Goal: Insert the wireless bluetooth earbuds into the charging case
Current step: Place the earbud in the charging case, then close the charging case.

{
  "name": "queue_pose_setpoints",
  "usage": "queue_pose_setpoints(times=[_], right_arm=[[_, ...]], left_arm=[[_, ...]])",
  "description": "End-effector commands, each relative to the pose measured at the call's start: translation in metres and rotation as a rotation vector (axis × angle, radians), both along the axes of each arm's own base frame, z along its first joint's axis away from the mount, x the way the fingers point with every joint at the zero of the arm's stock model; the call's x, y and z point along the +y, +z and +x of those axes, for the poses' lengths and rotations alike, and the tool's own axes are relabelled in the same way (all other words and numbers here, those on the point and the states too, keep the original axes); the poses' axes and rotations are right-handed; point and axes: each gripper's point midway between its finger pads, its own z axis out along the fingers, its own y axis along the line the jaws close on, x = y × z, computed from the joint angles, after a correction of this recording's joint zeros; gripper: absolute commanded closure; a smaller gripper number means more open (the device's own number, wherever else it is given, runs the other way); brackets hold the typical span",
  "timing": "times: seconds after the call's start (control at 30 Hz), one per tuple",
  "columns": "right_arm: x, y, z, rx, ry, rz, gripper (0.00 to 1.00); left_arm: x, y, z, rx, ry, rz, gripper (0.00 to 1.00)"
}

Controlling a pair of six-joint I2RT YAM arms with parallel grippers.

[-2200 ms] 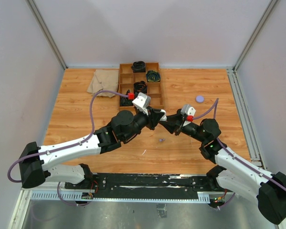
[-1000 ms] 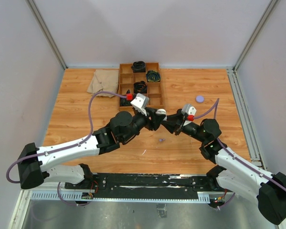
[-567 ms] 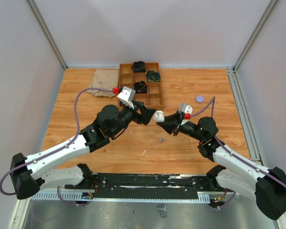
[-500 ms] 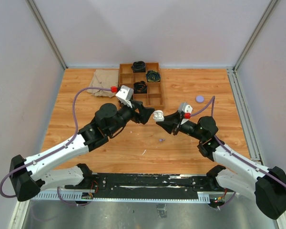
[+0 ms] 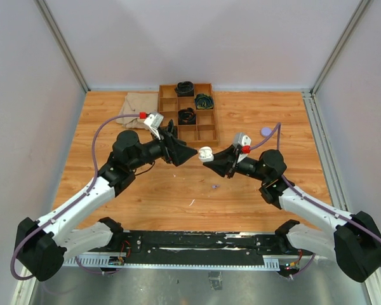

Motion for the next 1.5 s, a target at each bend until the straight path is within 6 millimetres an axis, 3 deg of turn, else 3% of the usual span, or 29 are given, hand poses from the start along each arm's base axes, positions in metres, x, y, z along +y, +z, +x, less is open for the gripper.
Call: queue_pose_setpoints(times=[0.0,0.43,0.7,1.1,1.47], right_arm=[[0.002,0.028,-0.001,-0.055,0.037,0.056,0.89],[0.009,0.042,-0.004,-0.033,0.087,0.084,0.88],[0.015,0.038,-0.001,0.011,0.111,0.092,0.88],[0.019,0.034,-0.003,0.046,0.138,0.09,0.89],[0.018,0.024,-0.013,0.101,0.182,0.052,0.89]], left_arm=[[-0.009,0.015,-0.013,0.019,-0.132,-0.107,0.16],[-0.02,0.009,-0.024,0.113,-0.252,-0.234,0.14],[-0.024,0.007,-0.031,0.123,-0.312,-0.273,0.16],[-0.022,0.02,-0.039,0.072,-0.343,-0.348,0.29],[-0.016,0.026,-0.039,-0.004,-0.31,-0.365,0.31]])
